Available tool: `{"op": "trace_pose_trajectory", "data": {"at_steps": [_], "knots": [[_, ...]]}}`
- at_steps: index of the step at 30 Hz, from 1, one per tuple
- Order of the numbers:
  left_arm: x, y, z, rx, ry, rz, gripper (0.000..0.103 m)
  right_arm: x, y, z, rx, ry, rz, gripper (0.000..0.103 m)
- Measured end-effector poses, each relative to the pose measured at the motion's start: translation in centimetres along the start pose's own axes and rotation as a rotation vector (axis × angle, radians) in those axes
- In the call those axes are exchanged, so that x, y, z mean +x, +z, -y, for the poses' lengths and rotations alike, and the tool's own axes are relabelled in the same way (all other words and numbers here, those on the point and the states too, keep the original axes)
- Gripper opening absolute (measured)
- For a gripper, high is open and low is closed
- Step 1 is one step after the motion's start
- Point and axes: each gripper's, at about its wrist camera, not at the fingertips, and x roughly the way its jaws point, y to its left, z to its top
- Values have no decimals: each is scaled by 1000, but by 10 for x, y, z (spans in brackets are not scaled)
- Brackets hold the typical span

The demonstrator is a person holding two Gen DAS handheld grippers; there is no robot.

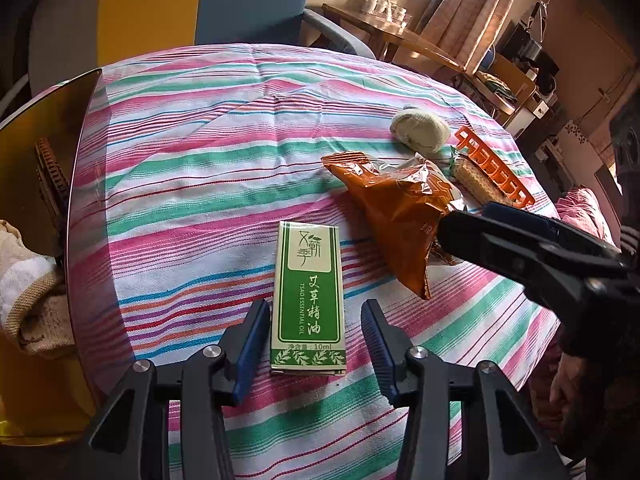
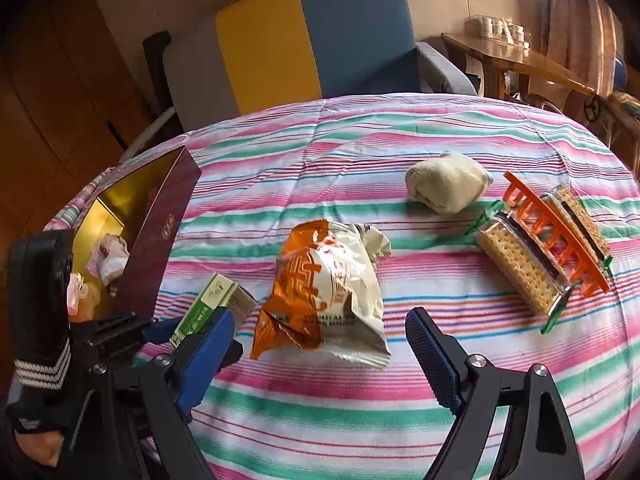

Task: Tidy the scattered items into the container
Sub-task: 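Lift the green box with the left tool while the right tool lifts the snack bag, then lower the green box and snack bag into the gold tray and open both tools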

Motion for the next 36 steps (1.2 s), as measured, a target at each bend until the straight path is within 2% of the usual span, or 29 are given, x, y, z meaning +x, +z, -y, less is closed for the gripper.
{"op": "trace_pose_trajectory", "data": {"at_steps": [5, 8, 10, 18, 20, 22, 26, 29, 36], "knots": [[1, -1, 3, 35, 15, 9, 48, 23, 12, -6, -11, -53, -31, 84], [2, 0, 4, 43, 17, 12, 50, 34, 12, -5, 7, -58, -60, 75], [4, 0, 6, 49, 22, 14, 54, 40, 12, -4, 16, -64, -73, 72], [6, -1, 14, 79, 69, 38, 54, 30, 0, -10, -26, -123, -36, 64], [6, -1, 15, 80, 86, 42, 51, 24, -6, -9, -17, -131, -27, 63], [5, -1, 13, 70, 96, 46, 43, 16, -14, -7, 1, -126, -19, 63], [1, -3, 9, 53, 78, 46, 32, 4, -28, -1, 34, -119, -16, 63], [-5, -5, 6, 31, 34, 44, 31, -1, -36, 4, 71, -96, -14, 63], [-19, -13, 9, 53, -6, 65, 31, -4, -44, 1, 57, -105, -9, 63]]}}
